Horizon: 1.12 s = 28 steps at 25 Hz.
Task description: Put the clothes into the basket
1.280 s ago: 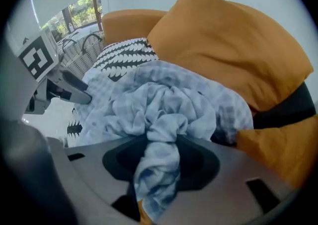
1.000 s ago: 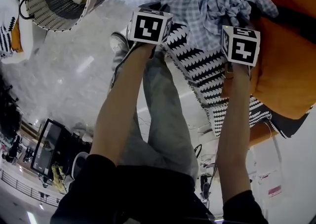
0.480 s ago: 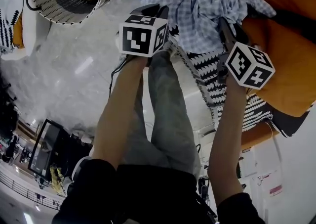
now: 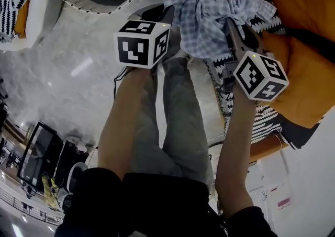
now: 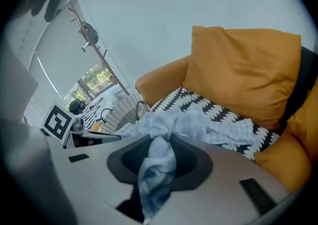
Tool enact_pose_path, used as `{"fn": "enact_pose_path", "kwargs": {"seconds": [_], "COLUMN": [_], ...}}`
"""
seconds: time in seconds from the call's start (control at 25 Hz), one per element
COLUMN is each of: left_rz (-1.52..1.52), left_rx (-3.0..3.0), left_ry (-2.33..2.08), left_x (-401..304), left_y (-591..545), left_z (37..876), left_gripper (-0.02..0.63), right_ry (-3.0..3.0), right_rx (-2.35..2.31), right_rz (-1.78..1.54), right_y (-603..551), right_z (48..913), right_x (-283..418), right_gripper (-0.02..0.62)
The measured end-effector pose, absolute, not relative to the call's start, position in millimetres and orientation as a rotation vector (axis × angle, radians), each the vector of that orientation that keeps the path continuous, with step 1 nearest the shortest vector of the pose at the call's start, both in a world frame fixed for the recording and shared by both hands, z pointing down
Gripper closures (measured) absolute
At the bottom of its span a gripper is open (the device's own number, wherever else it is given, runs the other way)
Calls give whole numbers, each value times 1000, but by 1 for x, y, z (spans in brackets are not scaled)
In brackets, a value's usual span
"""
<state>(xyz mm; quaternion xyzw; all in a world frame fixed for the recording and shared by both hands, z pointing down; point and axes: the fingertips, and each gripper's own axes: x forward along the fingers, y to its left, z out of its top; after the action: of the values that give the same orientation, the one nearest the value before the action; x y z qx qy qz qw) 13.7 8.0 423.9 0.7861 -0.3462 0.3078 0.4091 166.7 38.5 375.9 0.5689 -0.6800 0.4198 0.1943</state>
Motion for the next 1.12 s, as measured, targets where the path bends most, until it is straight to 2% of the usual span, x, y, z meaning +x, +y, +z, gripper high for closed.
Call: {"fn": "enact_pose_path", "kwargs": {"seconds": [0.8,1.12], "left_rz": [604,598], "left_rx": [1945,1898], "left_ry": [-1213,-1359], "left_x": [-229,-294], "left_y": [-95,-126], "left_z": [354,347], "left_gripper": [571,571], "right_ry": [-2240,-2359], "right_rx": [1364,1244], "right_rz": [1077,1058], "right_y": [-102,-142], "right_z": [316,309], "right_x": [-91,-177], "right_gripper": [492,492]}}
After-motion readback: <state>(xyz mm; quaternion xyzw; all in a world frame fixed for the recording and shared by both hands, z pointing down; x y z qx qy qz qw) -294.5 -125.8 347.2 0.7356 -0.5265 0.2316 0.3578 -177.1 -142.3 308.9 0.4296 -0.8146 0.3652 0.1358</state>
